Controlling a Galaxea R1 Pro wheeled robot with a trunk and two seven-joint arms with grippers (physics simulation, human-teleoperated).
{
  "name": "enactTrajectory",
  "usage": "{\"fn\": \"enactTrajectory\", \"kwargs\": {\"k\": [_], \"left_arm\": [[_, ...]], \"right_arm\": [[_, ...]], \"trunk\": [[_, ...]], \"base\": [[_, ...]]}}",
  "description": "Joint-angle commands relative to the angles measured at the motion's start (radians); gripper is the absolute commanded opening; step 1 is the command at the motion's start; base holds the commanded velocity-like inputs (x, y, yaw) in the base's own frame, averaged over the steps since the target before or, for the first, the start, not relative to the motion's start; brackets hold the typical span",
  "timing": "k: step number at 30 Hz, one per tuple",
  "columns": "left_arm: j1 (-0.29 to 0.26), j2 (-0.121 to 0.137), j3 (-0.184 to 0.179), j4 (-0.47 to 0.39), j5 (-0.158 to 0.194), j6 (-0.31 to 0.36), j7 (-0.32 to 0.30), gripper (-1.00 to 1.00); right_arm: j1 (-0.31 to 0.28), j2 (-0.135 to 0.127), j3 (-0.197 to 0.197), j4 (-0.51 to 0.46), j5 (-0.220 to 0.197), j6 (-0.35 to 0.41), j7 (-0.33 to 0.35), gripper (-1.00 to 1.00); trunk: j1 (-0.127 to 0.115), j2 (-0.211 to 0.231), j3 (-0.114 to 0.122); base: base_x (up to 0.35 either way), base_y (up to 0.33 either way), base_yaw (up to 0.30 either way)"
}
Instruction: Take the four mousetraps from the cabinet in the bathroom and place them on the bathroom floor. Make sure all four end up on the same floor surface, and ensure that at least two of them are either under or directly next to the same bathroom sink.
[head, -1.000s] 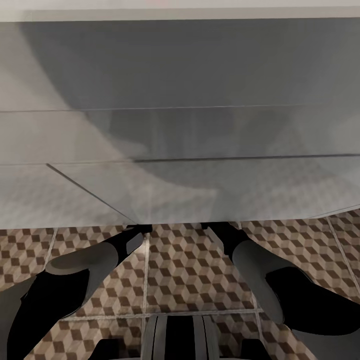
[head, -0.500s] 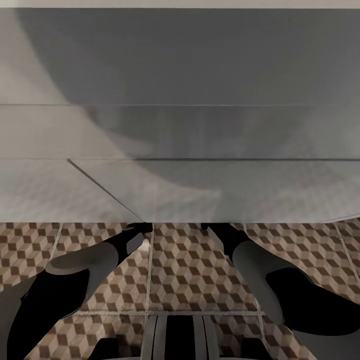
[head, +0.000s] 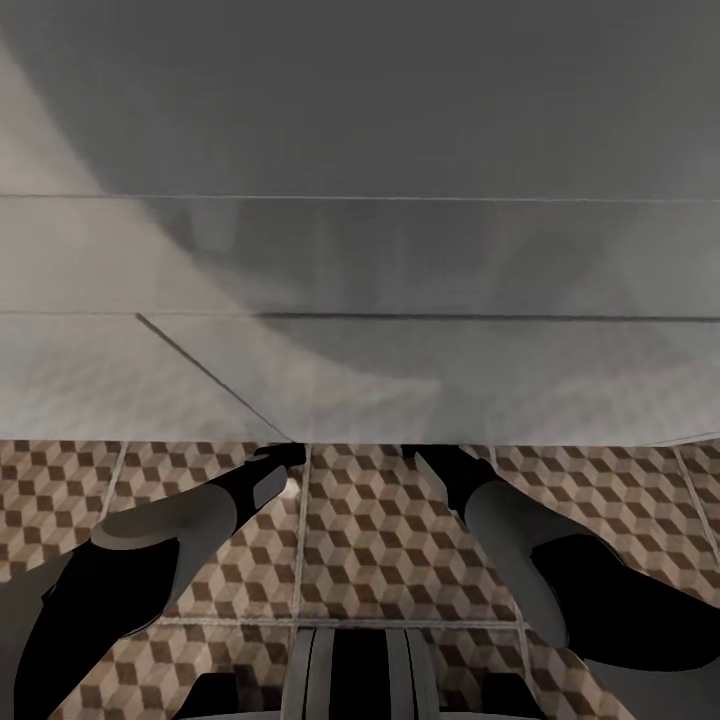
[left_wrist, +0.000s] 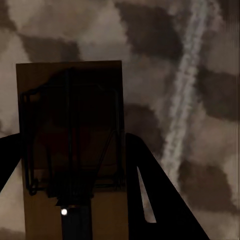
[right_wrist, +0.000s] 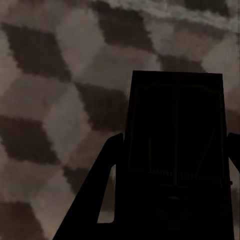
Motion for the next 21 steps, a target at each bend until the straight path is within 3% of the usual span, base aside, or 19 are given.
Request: {"fn": "enactTrajectory", "kwargs": {"k": [1, 9, 21], "left_arm": [[0.0, 0.0, 0.0, 0.0, -0.003, 0.001, 0.0, -1.0], [0.0, 0.0, 0.0, 0.0, -0.003, 0.001, 0.0, -1.0], [0.0, 0.0, 0.0, -0.003, -0.003, 0.001, 0.0, -1.0]], "right_arm": [[0.0, 0.0, 0.0, 0.0, -0.001, 0.0, 0.001, -1.0], [0.0, 0.0, 0.0, 0.0, -0.001, -0.006, 0.001, -1.0], [0.0, 0.0, 0.0, 0.0, -0.001, -0.007, 0.001, -1.0]], "trunk": [[0.0, 0.0, 0.0], [0.0, 0.0, 0.0], [0.0, 0.0, -0.003]], "base": [[0.0, 0.0, -0.154], [0.0, 0.0, -0.234], [0.0, 0.0, -0.028]]}}
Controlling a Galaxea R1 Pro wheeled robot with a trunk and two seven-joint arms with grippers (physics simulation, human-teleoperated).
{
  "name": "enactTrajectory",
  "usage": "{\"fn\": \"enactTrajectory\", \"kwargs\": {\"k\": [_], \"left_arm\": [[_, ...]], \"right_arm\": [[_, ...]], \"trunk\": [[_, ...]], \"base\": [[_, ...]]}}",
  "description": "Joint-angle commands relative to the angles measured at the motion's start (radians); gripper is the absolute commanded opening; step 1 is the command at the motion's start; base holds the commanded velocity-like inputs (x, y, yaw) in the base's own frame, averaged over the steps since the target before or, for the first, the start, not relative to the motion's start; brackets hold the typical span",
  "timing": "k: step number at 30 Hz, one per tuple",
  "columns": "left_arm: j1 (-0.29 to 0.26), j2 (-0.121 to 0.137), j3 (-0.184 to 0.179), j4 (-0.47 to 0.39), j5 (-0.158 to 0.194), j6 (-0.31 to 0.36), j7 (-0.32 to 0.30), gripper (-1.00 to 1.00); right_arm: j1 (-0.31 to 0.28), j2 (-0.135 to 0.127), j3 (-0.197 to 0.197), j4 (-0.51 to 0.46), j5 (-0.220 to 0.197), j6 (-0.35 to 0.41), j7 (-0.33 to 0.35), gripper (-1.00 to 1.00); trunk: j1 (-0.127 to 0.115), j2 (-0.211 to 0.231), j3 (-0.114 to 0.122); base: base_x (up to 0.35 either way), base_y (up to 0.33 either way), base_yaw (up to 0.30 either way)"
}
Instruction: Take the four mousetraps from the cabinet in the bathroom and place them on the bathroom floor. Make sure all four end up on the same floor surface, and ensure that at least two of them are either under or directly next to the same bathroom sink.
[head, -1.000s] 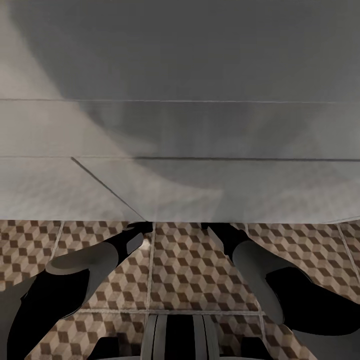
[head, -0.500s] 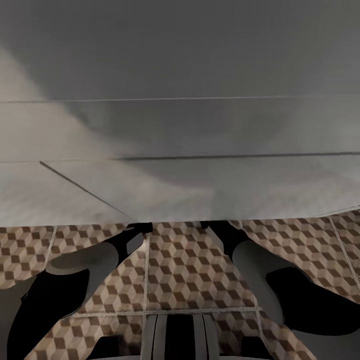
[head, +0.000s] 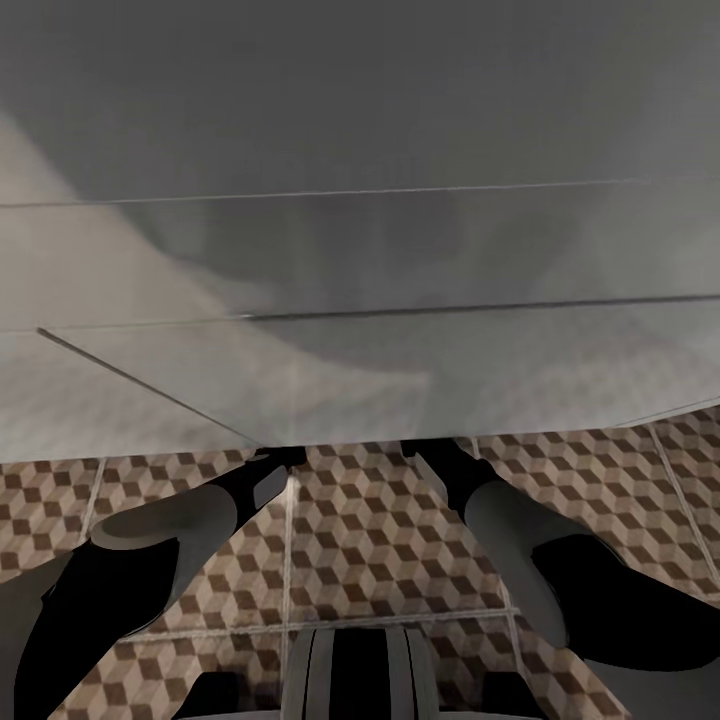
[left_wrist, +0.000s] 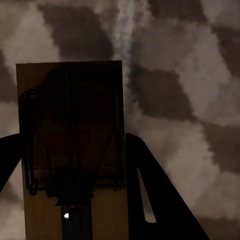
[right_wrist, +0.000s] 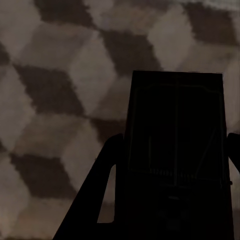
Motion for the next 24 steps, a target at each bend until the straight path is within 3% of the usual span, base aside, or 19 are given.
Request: {"fn": "enactTrajectory", "kwargs": {"k": [1, 24], "left_arm": [[0.0, 0.0, 0.0, 0.0, -0.003, 0.001, 0.0, -1.0], [0.0, 0.0, 0.0, 0.0, -0.003, 0.001, 0.0, -1.0]], "right_arm": [[0.0, 0.0, 0.0, 0.0, -0.001, 0.0, 0.001, -1.0], [0.0, 0.0, 0.0, -0.005, -0.001, 0.0, 0.001, -1.0]], "trunk": [[0.0, 0.0, -0.001], [0.0, 0.0, -0.026]], "base": [[0.0, 0.0, -0.001], [0.0, 0.0, 0.0]]}}
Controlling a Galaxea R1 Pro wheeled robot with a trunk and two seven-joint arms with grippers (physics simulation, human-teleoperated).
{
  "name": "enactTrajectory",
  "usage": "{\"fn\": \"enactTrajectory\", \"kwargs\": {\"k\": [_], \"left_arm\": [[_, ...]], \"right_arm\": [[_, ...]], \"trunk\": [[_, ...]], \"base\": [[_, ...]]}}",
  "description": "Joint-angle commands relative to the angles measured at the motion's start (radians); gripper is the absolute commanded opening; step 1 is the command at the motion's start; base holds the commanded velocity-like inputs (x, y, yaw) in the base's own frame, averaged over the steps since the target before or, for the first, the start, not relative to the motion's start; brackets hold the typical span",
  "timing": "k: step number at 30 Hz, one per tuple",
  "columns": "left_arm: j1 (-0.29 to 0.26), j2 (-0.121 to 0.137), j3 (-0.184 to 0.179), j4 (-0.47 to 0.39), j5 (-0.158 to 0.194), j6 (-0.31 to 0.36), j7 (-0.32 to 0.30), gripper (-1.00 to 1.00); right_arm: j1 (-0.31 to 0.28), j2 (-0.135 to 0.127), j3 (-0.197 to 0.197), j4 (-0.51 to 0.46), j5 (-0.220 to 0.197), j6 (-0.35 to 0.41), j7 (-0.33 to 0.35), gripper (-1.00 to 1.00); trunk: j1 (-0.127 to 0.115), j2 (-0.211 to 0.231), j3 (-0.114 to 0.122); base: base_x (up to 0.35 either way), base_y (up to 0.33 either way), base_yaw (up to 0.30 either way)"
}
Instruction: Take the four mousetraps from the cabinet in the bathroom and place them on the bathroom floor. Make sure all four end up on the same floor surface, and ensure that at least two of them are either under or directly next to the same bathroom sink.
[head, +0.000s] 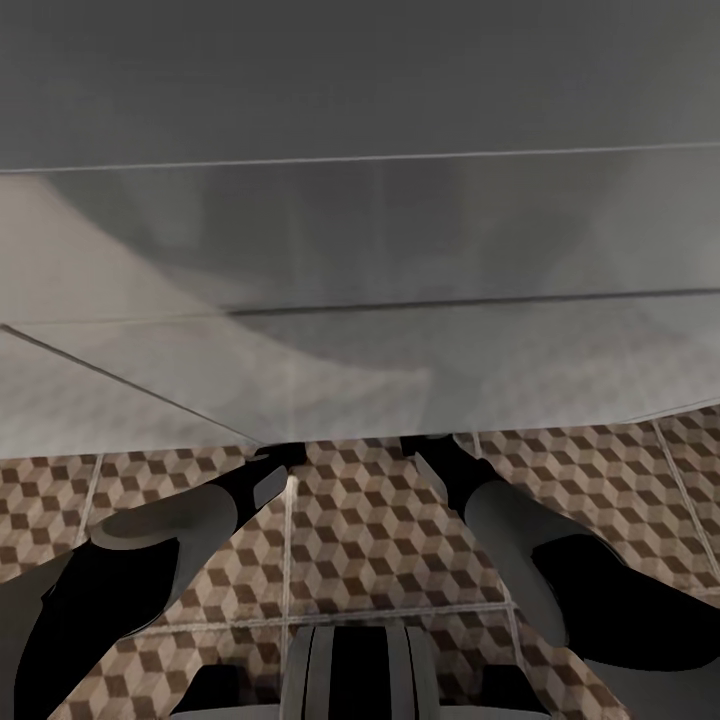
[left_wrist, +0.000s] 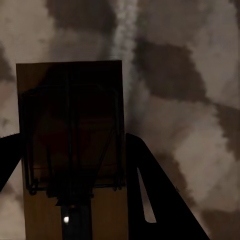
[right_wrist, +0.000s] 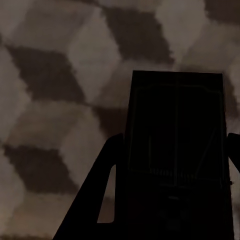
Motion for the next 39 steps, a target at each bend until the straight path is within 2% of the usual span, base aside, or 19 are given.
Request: {"fn": "enactTrajectory", "kwargs": {"k": [1, 9, 37, 38, 39], "left_arm": [[0.0, 0.0, 0.0, 0.0, -0.003, 0.001, 0.001, -1.0], [0.0, 0.0, 0.0, 0.0, -0.003, 0.001, 0.001, -1.0], [0.0, 0.0, 0.0, 0.0, -0.003, 0.001, 0.001, -1.0], [0.0, 0.0, 0.0, 0.0, -0.003, 0.001, 0.001, -1.0], [0.0, 0.0, 0.0, 0.0, -0.003, 0.001, 0.001, -1.0]], "right_arm": [[0.0, 0.0, 0.0, 0.0, -0.001, 0.0, 0.001, -1.0], [0.0, 0.0, 0.0, 0.0, -0.001, 0.0, 0.001, -1.0], [0.0, 0.0, 0.0, 0.0, -0.001, -0.003, 0.001, -1.0], [0.0, 0.0, 0.0, 0.0, -0.001, -0.003, 0.001, 1.0], [0.0, 0.0, 0.0, 0.0, -0.001, -0.003, 0.001, 1.0]], "trunk": [[0.0, 0.0, -0.002], [0.0, 0.0, -0.011], [0.0, 0.0, -0.011], [0.0, 0.0, -0.011], [0.0, 0.0, -0.011]], "base": [[0.0, 0.0, 0.0], [0.0, 0.0, 0.0], [0.0, 0.0, 0.0], [0.0, 0.0, 0.0], [0.0, 0.0, 0.0]]}}
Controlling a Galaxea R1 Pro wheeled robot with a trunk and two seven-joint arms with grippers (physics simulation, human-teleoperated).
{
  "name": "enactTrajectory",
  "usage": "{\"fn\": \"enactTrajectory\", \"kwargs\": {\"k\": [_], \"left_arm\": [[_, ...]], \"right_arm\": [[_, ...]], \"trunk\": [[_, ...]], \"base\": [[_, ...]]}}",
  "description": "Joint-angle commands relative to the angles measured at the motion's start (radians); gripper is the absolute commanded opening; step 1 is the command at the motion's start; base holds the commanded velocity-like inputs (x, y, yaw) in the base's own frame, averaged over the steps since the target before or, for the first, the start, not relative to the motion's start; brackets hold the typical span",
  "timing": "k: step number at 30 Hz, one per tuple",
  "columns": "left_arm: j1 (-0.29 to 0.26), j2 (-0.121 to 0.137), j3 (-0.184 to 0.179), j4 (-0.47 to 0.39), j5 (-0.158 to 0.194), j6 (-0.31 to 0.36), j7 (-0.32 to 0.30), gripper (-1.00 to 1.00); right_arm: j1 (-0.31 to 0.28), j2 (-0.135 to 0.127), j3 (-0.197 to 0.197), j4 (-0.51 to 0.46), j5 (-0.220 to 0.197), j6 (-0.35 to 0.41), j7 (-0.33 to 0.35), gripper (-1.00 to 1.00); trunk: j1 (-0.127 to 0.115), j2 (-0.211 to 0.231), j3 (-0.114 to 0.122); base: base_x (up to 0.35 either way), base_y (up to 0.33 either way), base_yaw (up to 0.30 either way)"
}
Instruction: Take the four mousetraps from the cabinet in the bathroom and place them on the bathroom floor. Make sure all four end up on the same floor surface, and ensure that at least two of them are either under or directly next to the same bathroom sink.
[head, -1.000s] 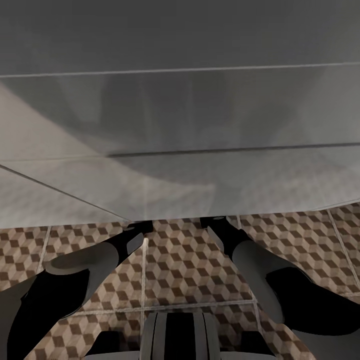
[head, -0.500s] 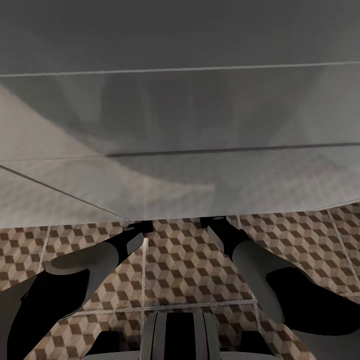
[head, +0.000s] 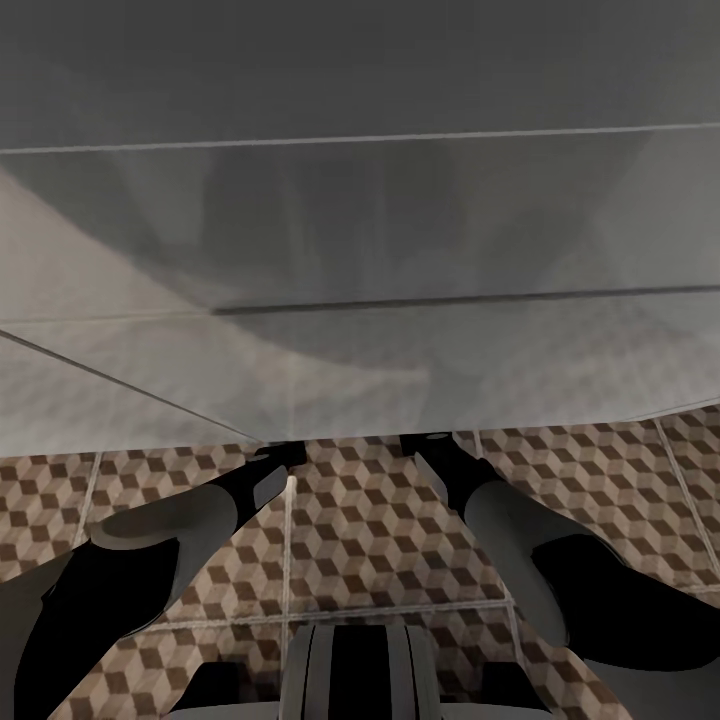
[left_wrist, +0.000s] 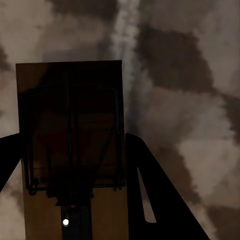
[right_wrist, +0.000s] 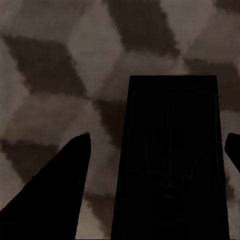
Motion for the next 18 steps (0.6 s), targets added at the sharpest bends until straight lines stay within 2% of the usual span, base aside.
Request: {"fn": "enactTrajectory", "kwargs": {"k": [1, 18], "left_arm": [[0.0, 0.0, 0.0, 0.0, -0.003, 0.001, 0.0, -1.0], [0.0, 0.0, 0.0, -0.001, -0.003, -0.003, 0.001, -1.0]], "right_arm": [[0.0, 0.0, 0.0, 0.0, 0.0, -0.001, 0.0, 1.0], [0.0, 0.0, 0.0, 0.0, 0.0, -0.027, -0.001, 1.0]], "trunk": [[0.0, 0.0, 0.0], [0.0, 0.0, 0.0]], "base": [[0.0, 0.0, 0.0], [0.0, 0.0, 0.0]]}}
